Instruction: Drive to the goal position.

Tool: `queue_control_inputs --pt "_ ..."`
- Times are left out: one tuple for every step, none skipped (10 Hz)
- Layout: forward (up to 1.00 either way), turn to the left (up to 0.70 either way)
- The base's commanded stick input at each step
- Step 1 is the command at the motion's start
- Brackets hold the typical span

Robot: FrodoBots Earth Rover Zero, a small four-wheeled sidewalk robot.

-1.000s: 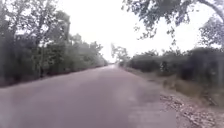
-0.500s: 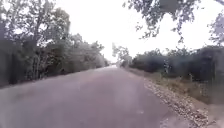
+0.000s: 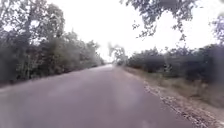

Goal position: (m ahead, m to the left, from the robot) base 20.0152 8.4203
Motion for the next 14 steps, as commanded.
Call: queue_control_inputs --pt "1.00 0.00" --pt "1.00 0.00" --pt "1.00 0.00" --pt "1.00 0.00" --pt "1.00 0.00" --pt "1.00 0.00" --pt "1.00 0.00" --pt "1.00 0.00" --pt "1.00 0.00" --pt "1.00 0.00" --pt "1.00 0.00" --pt "1.00 0.00" --pt "1.00 0.00" --pt "1.00 0.24"
